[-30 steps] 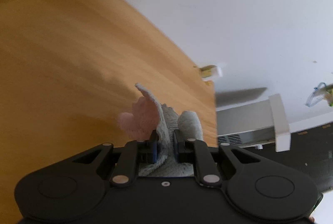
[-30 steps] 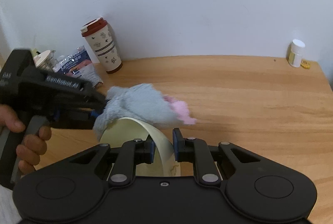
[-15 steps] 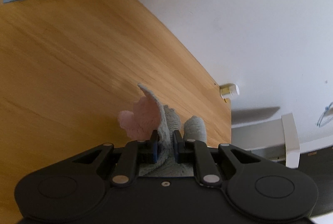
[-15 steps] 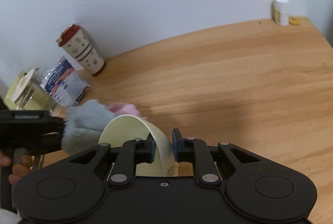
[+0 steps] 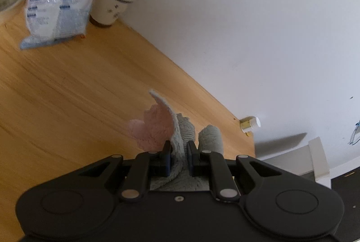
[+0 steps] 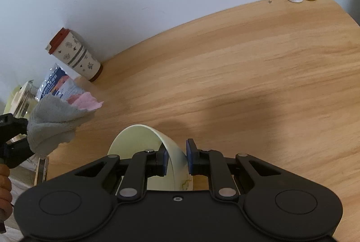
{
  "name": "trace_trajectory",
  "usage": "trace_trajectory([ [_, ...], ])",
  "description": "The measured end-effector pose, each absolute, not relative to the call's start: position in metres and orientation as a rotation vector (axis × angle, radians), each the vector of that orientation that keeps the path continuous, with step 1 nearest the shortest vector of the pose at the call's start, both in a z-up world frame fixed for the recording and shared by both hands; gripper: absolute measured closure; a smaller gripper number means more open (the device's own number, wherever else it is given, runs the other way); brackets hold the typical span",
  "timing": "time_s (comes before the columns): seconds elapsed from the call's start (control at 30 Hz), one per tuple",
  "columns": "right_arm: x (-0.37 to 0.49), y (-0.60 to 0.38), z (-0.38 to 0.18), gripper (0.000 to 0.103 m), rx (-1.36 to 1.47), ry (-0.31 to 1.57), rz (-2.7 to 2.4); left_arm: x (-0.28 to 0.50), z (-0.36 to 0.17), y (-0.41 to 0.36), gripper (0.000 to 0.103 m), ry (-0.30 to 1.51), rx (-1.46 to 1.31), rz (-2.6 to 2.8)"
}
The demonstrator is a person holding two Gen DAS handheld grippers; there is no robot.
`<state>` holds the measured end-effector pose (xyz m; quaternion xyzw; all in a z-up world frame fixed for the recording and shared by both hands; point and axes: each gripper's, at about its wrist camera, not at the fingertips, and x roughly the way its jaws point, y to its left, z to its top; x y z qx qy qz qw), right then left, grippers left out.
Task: Clean bowl
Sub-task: 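Lift the cloth off the bowl with the left gripper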
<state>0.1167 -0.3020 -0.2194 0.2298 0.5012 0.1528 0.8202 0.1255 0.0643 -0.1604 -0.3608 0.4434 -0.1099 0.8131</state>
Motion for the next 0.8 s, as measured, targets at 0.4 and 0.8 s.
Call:
trace_trajectory([
  [0.4,0.121,-0.310,-0.229,0.092,0.507,1.108,0.307,0.125,-0.169,0.064,0.090,0.963,-0.818,-0.219],
  [0.8,0.132,-0.316,-0.222,0.086,0.324,1.133,0.463,0.121,-0.165,0.057,0.090,0.946,-0.805,-0.203],
])
